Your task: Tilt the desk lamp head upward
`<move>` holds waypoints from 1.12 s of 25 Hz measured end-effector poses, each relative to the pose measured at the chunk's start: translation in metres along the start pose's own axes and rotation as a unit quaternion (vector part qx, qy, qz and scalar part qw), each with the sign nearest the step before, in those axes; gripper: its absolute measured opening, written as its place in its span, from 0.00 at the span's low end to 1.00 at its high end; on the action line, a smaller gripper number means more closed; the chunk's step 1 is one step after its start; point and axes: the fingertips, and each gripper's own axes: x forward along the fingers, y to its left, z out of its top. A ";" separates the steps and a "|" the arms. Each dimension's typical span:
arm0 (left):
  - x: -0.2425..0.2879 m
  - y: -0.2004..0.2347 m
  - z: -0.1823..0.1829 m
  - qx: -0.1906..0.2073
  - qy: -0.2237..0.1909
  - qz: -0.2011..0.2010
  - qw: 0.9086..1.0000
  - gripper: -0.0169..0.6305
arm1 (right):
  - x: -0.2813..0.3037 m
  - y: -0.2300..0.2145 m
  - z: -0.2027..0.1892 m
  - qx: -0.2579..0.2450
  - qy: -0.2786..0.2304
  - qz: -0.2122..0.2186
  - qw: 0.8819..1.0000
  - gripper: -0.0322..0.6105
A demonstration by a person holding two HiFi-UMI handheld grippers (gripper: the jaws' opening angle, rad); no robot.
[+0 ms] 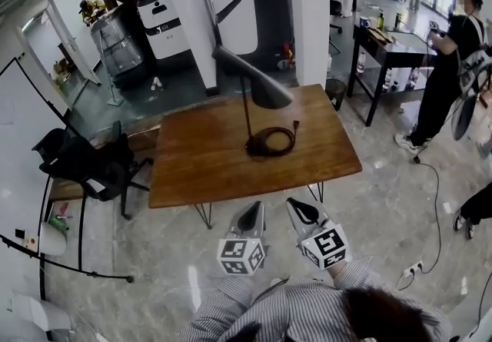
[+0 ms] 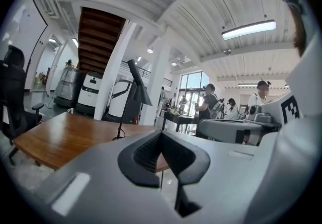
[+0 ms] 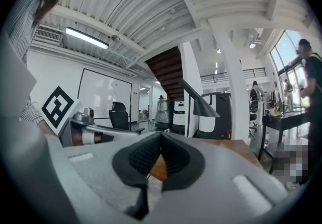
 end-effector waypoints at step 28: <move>0.141 0.112 0.039 0.012 -0.004 -0.007 1.000 0.03 | 0.151 -0.091 -0.023 -0.023 0.028 0.004 0.999 0.05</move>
